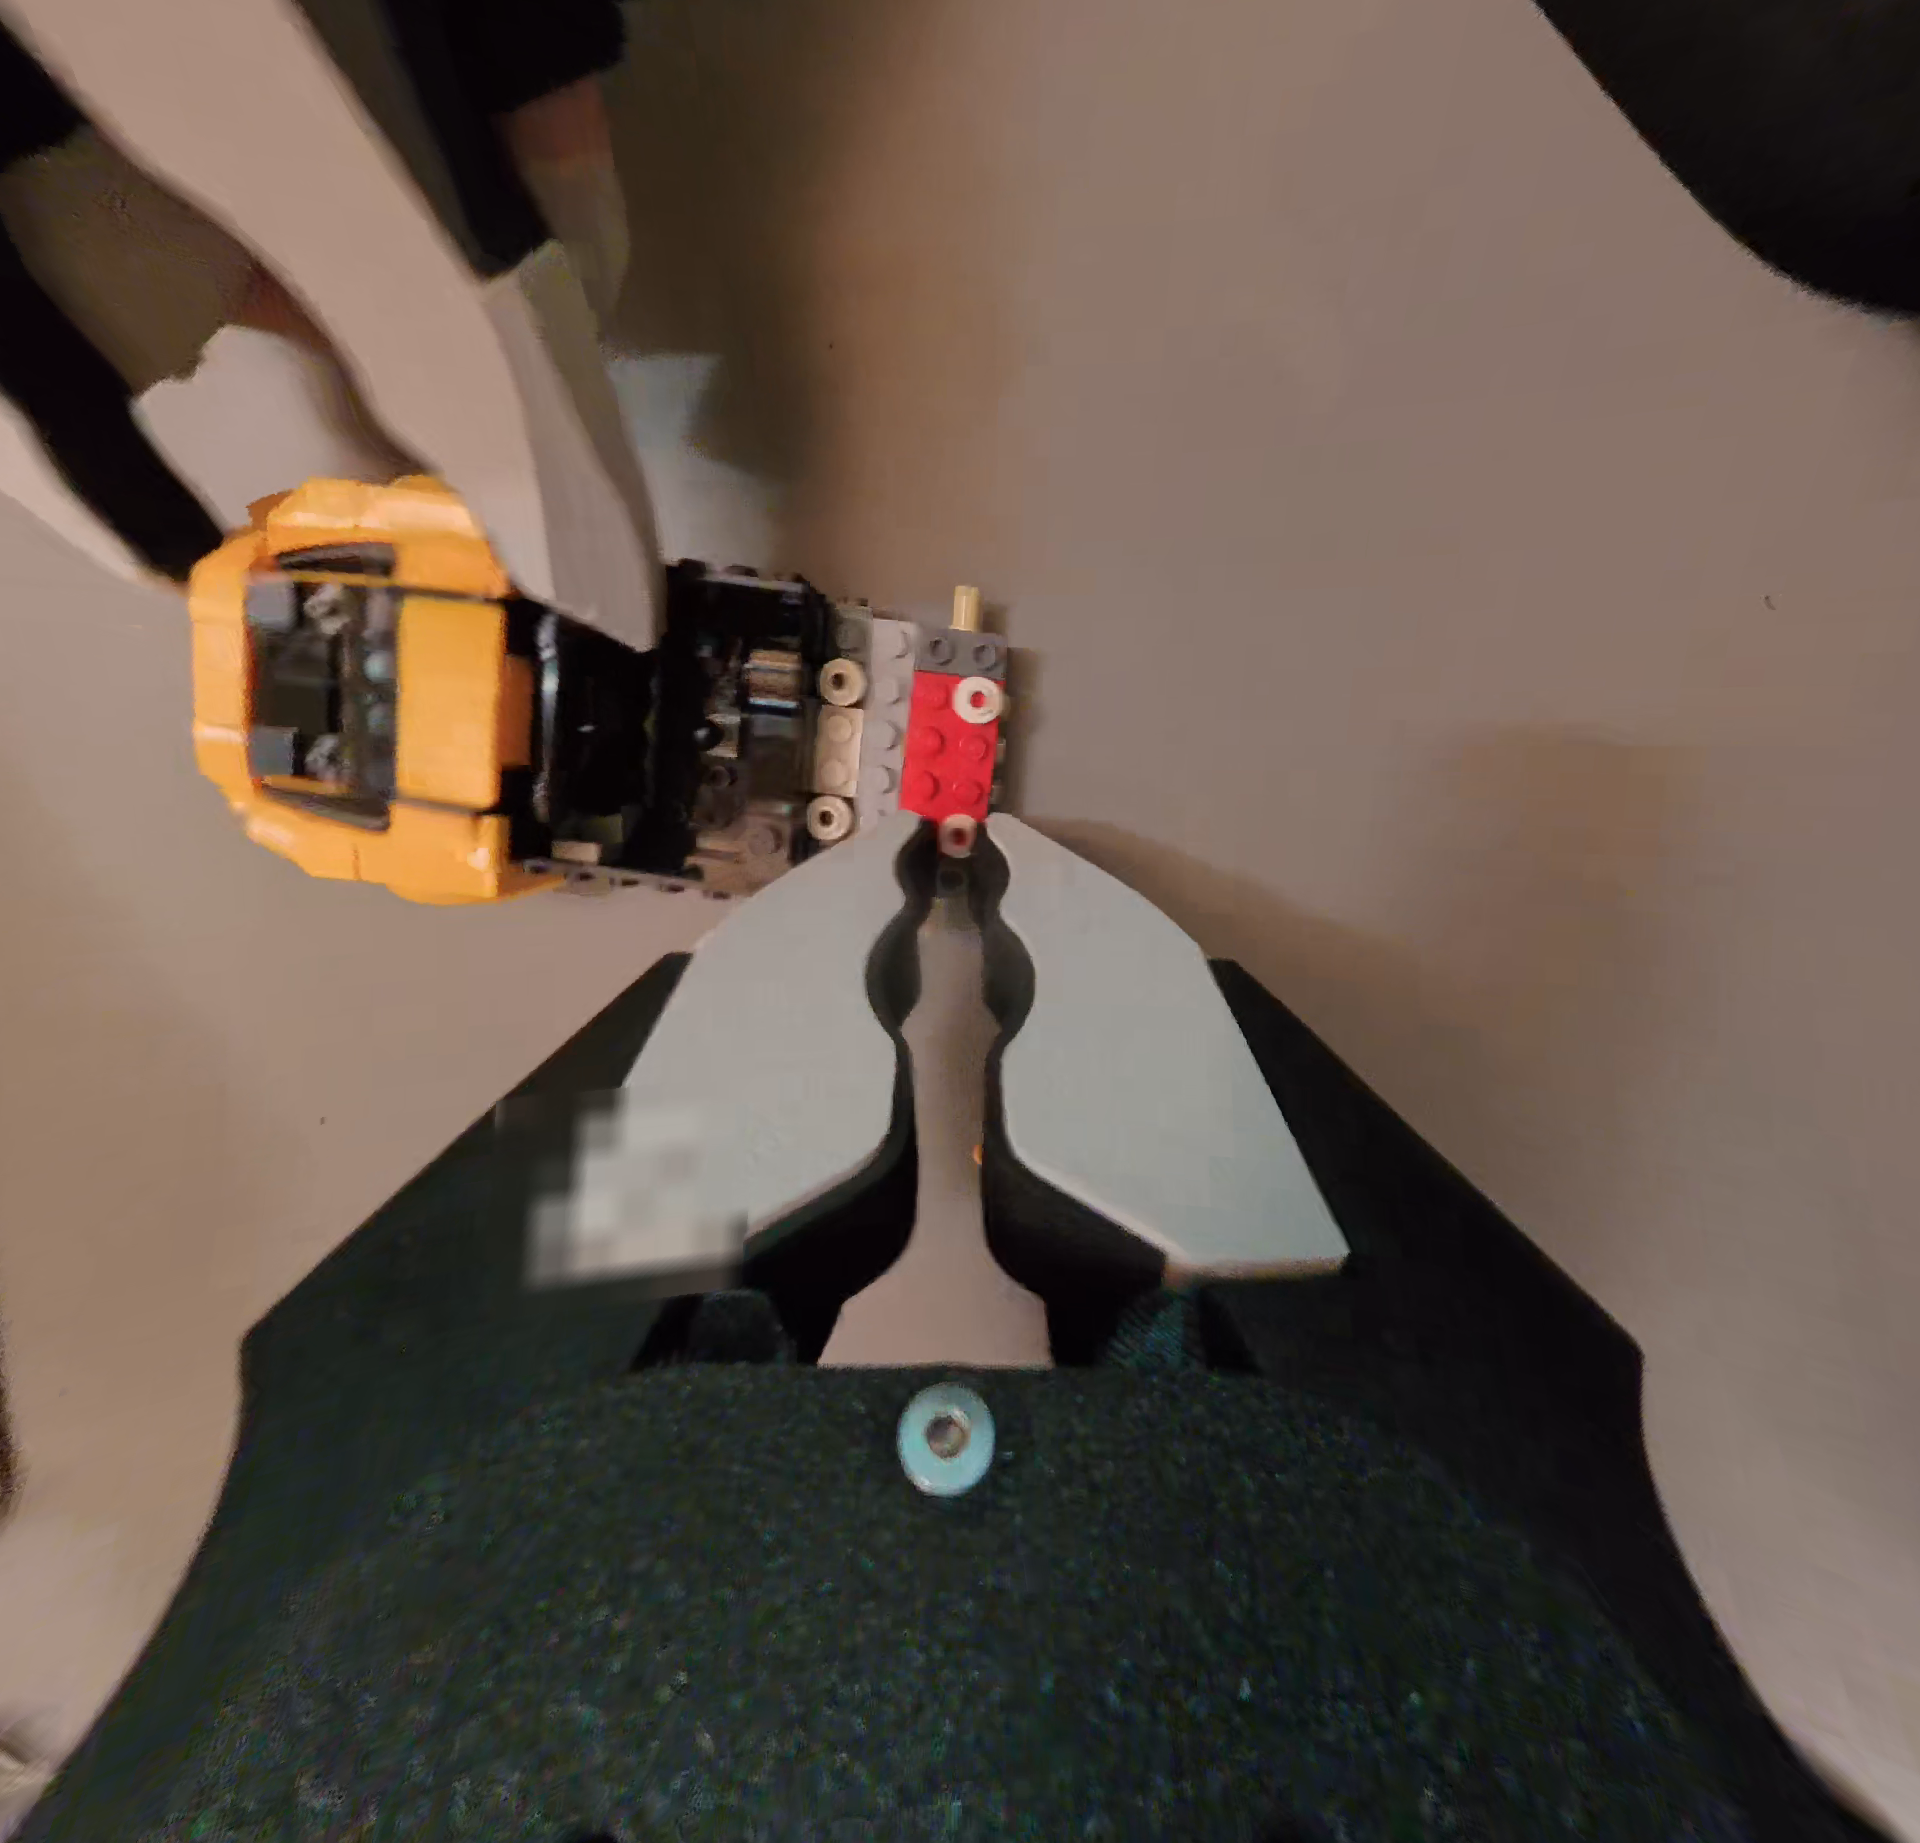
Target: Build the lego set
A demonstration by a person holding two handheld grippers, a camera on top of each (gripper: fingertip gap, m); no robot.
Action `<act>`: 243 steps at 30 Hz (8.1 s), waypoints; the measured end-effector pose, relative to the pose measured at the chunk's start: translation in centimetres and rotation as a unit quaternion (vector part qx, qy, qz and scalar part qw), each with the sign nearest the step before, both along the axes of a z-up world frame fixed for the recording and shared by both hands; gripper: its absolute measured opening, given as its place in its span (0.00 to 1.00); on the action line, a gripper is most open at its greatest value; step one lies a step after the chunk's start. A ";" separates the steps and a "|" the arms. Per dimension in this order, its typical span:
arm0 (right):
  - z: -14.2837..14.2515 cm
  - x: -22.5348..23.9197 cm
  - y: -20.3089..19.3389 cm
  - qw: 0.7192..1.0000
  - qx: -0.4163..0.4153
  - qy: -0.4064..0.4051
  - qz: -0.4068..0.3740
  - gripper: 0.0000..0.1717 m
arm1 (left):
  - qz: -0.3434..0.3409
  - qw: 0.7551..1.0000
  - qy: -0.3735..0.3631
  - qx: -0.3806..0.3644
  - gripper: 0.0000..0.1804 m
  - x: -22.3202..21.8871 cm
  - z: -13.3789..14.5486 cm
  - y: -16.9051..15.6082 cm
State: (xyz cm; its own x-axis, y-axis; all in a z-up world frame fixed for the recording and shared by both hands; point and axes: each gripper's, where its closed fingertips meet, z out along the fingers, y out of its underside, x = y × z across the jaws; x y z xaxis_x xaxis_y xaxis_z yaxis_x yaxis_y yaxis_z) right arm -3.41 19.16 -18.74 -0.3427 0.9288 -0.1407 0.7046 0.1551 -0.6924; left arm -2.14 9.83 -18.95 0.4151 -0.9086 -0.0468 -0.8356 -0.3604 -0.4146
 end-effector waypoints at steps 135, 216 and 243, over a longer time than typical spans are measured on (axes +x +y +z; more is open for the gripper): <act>-0.3 -1.7 -1.6 0.932 0.307 -0.132 0.139 0.48 | 0.145 0.948 -0.215 0.185 0.07 -6.8 3.3 -1.7; 4.1 0.1 -13.5 0.977 0.113 0.131 -0.123 0.05 | 0.088 0.934 -0.327 0.117 0.08 -0.4 5.6 -4.6; 4.4 2.5 -11.7 0.983 0.071 0.120 -0.119 0.06 | 0.007 0.966 -0.249 0.069 0.04 -1.2 1.6 -4.2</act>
State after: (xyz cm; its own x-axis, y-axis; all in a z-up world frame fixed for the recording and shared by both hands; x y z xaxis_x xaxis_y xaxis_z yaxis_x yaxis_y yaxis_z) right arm -0.89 7.44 -14.34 -0.1213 0.9911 0.0555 0.5515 0.1138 -0.8264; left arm -3.34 5.61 -17.37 0.4293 -0.9022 0.0415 -0.5149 -0.2823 -0.8095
